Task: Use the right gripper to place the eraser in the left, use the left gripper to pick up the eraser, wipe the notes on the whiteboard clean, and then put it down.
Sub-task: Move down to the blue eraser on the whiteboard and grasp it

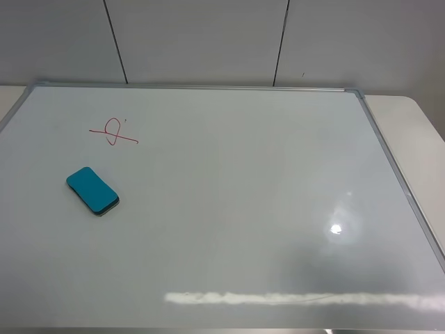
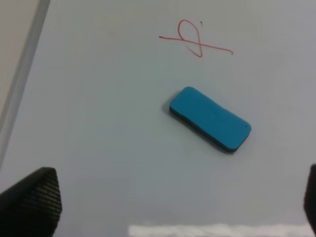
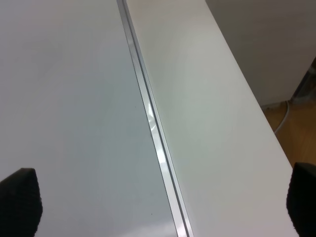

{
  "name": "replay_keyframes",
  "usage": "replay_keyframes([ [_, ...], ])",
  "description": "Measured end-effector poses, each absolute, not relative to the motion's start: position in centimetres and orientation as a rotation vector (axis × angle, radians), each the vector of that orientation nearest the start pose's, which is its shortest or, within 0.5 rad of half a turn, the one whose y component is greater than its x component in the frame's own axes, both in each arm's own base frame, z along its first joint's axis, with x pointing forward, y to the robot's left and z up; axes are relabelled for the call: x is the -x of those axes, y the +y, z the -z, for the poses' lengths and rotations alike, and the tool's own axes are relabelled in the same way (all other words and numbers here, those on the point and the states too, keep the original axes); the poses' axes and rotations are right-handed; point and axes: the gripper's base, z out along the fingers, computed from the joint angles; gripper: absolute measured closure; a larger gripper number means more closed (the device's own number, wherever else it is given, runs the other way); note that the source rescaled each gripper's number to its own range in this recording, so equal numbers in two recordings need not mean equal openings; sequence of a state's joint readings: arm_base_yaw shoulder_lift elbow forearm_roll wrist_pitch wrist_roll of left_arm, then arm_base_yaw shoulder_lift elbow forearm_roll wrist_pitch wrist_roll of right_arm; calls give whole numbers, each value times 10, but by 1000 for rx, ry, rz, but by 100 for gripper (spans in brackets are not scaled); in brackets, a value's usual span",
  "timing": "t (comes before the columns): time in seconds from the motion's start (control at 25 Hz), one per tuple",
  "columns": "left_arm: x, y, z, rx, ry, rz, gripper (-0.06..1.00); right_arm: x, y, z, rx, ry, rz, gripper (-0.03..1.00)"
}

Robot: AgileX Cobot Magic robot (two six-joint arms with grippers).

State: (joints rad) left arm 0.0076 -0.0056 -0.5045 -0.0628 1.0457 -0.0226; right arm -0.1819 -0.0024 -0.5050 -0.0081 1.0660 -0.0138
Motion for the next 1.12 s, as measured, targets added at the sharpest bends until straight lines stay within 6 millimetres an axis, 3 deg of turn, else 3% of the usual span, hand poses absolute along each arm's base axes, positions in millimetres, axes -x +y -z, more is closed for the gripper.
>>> replay_keyframes([
  [1.12,6,-5,-280,28,2019,84,-6,6,0,-278,-172,2037,132,-3],
])
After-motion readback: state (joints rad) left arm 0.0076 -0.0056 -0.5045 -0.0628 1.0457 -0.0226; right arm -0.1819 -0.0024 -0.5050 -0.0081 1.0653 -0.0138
